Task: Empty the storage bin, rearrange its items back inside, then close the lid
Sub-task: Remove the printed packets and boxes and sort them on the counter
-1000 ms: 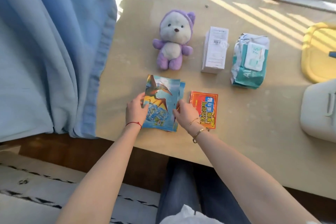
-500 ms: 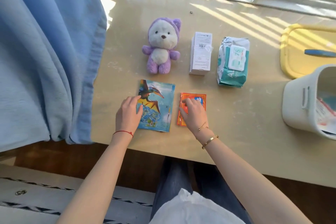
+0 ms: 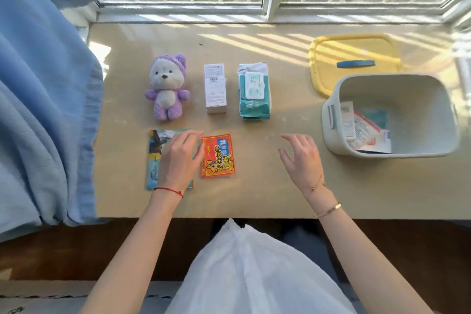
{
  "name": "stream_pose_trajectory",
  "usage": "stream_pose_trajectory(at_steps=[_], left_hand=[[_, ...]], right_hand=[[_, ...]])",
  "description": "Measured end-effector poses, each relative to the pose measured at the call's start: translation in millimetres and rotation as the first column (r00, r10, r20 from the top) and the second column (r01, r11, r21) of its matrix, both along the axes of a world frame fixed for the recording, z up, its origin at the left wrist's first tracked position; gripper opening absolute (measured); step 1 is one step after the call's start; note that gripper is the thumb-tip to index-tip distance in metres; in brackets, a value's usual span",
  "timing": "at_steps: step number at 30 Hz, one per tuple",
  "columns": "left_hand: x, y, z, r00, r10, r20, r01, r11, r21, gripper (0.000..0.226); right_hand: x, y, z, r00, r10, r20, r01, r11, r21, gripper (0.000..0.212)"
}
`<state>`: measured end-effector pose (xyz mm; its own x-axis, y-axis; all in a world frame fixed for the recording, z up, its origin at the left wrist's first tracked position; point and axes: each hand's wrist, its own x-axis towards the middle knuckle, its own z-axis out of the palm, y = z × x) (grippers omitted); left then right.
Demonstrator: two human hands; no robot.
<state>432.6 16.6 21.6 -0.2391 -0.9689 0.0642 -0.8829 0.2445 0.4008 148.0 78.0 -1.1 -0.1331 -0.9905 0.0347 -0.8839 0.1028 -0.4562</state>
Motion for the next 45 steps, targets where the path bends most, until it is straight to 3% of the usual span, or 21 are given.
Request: stream_pose_trajectory(at_steps=[10,19,27,37,41,45], left_hand=[[-225.5,21.7,6.8,0.993,-0.028,-0.113,0.027,1.0,-0.004,0.031],[-371.2,31.1,-7.7,0.99,0.028,-0.137,-0.024,0.999,0.031,0.03],[-412.0,20.2,-54.5,0.996,0.037,-0.077,-0.036,0.999,0.016,0.03],[-428.5,21.7,-80.1,0.999,0.047,-0.014,-0.046,0.999,0.025,0.028],[-430.9,21.3,-78.3,0.999,0.039,-0.003,-0.039,0.999,0.031,0.027],[-432.3,20.4,-71.2,0.998,0.047,-0.03,-0.045,0.997,0.057,0.028]], right_hand=[[-206.4,32.4,18.2,0.994,-0.111,-0.004,0.111,0.994,-0.005,0.027],[-338.2,-1.6,-16.2,0.992,-0.104,0.069,0.086,0.971,0.223,0.028],[-356.1,-54.6,-75.8,0.989,-0.081,0.124,0.02,0.903,0.43,0.039],[-338.5,-73.3,-117.2,0.961,-0.195,0.195,0.037,0.791,0.611,0.039],[-338.6,-69.7,-113.5,0.928,-0.28,0.247,0.095,0.816,0.57,0.027],[-353.5,-55.8,-92.9,0.906,-0.295,0.304,0.167,0.908,0.383,0.02]])
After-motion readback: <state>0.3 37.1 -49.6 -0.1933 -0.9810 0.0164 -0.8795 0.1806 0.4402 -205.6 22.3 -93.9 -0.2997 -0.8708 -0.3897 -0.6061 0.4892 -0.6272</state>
